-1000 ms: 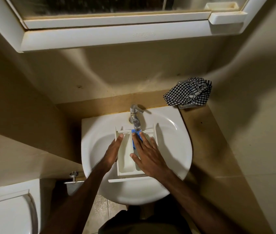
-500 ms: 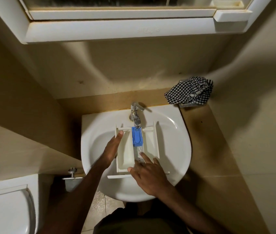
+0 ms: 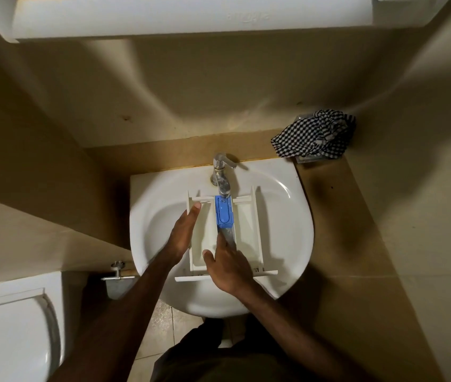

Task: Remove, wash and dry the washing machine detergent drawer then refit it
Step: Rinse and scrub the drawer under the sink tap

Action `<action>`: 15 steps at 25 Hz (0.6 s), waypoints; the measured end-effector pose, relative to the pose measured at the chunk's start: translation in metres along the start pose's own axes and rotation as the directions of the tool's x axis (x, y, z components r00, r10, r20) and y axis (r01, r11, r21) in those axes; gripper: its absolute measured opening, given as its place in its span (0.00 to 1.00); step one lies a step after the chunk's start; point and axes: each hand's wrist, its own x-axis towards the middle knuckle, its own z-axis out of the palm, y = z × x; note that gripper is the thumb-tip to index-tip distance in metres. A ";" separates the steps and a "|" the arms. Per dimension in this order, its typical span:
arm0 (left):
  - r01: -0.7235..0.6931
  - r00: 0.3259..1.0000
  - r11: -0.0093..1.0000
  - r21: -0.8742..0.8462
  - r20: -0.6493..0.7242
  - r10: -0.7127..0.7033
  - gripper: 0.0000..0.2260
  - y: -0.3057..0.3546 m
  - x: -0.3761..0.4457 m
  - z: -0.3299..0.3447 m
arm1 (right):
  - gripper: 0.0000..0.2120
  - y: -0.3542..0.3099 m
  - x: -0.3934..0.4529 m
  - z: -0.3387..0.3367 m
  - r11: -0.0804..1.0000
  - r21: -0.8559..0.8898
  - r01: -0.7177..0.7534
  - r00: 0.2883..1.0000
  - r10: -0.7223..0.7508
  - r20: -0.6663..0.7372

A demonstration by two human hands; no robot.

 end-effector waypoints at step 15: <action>-0.009 0.983 0.998 0.066 -0.181 0.021 0.28 -0.014 0.013 0.008 | 0.33 -0.005 0.012 0.004 0.996 0.080 -0.035 0.999 0.037 -0.018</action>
